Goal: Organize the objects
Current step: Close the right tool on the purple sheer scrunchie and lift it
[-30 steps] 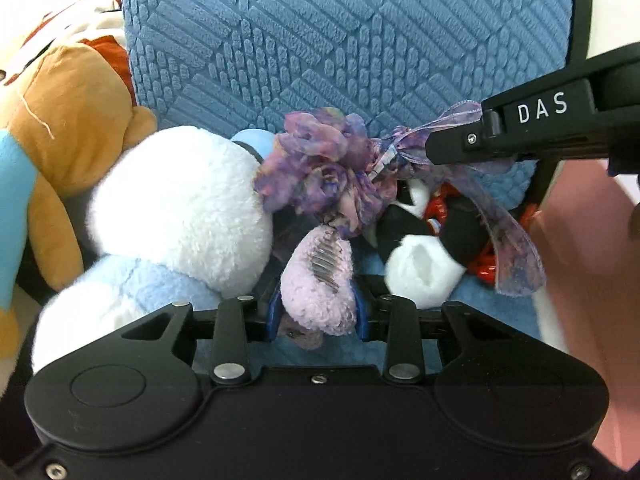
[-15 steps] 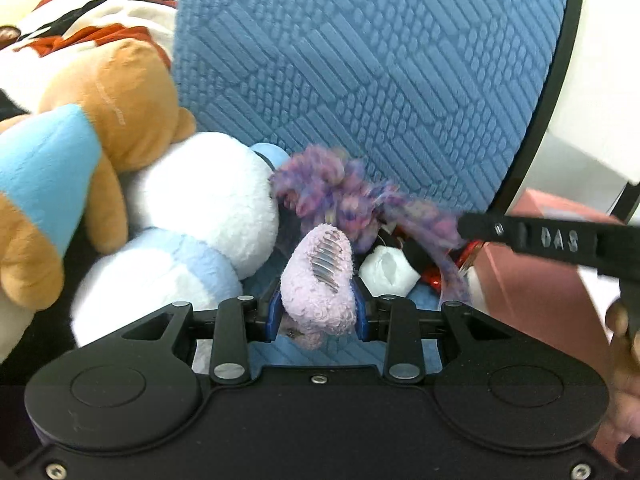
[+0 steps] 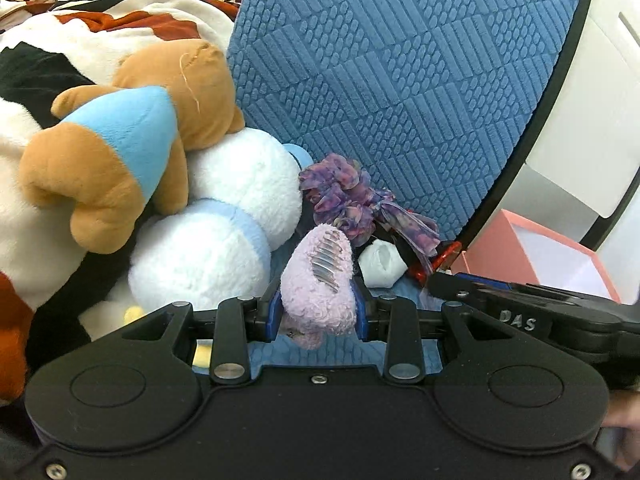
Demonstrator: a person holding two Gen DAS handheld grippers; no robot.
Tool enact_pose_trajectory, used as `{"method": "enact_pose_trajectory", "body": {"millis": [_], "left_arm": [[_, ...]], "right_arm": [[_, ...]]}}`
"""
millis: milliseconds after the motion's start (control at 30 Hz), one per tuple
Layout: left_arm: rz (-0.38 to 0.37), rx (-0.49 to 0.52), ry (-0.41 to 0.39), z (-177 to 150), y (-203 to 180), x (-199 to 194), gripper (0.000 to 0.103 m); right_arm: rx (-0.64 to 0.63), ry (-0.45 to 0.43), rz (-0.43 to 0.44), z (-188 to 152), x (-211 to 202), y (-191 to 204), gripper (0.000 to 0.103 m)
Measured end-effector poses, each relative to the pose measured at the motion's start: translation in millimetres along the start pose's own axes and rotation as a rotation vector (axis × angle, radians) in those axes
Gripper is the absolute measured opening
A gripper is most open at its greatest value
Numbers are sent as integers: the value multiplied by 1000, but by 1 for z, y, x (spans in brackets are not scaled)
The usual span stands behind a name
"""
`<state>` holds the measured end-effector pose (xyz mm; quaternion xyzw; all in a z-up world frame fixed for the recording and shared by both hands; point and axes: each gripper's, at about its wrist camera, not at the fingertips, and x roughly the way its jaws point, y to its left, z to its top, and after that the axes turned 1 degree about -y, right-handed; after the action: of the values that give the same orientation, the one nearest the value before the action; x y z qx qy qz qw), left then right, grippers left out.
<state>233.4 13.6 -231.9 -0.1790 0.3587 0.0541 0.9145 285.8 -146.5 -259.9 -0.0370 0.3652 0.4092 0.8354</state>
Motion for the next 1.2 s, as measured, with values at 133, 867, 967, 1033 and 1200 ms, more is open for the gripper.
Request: {"method": "enact_pose_trajectory", "body": {"millis": [133,867,967,1033,1200], "left_arm": [[-8,-12,2,-1,1,-2,32],[-51,-132,80,11,23,9,32],[-55,-144,69,9,27,8,32],[-52,-125,67,10,27,10,32],[-58,-142,93,10,28,21,32]], "right_arm": [[-8,-17,-7,1,6,3,54],[-233,-16,-14,41,101,12,79],[-238,9,1,42,114,16,82],[-259,23,14,40,121,19,83],[-309,-11,-51,36,131,21,82]]}}
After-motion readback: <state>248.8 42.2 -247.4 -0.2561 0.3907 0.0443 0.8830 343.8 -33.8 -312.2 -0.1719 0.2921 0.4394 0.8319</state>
